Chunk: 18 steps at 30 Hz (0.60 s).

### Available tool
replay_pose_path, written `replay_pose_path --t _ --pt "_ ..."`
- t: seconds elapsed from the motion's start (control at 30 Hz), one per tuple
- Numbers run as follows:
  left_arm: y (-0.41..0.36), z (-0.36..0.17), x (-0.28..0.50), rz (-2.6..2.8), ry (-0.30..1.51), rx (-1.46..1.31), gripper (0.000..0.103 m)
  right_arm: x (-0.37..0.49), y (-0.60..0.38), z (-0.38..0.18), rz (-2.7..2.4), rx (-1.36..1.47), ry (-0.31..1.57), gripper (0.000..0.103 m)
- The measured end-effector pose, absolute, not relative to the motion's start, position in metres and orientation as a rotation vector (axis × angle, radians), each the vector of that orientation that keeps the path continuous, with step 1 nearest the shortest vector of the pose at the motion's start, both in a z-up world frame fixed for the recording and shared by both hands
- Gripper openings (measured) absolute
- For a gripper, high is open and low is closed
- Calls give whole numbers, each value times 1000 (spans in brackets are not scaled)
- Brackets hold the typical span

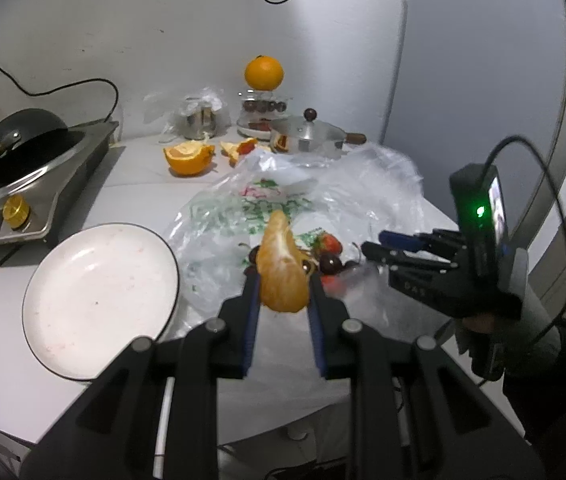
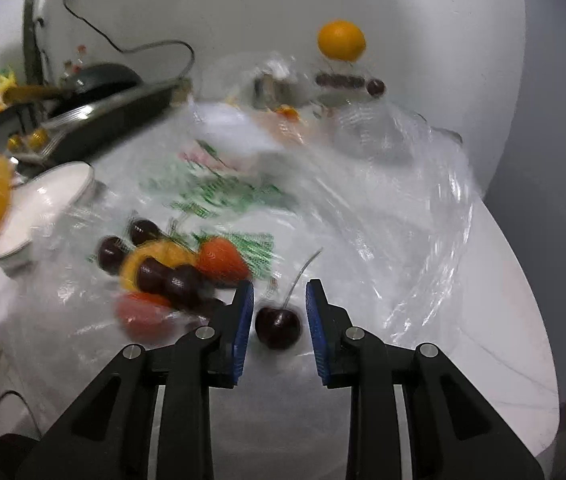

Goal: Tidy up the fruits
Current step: 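Carry the orange segment in the left tool while the right tool lifts the cherry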

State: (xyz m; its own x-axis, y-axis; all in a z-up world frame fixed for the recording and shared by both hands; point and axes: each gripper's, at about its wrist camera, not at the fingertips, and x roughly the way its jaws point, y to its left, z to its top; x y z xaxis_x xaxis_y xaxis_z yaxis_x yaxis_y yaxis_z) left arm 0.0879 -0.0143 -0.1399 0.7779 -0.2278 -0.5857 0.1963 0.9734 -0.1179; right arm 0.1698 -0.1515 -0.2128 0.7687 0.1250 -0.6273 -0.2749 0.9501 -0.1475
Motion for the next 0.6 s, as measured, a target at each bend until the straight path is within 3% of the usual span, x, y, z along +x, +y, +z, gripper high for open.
replay_pose_path --t 0.1,0.17,0.37,0.47,0.6 --pt "-13 -141 88 -225 642 -56 23 172 -156 -217 203 -256 668 38" --pt "-14 -141 88 -229 642 -54 23 172 -157 -218 203 -267 680 38" --pt "-15 -140 89 -232 641 -55 23 165 -155 -223 228 -274 720 37" --pt "-15 -140 89 -233 642 -52 23 160 -150 -227 214 -316 705 29" --pt "-14 -140 89 -232 639 -54 23 158 -150 -220 201 -324 678 28"
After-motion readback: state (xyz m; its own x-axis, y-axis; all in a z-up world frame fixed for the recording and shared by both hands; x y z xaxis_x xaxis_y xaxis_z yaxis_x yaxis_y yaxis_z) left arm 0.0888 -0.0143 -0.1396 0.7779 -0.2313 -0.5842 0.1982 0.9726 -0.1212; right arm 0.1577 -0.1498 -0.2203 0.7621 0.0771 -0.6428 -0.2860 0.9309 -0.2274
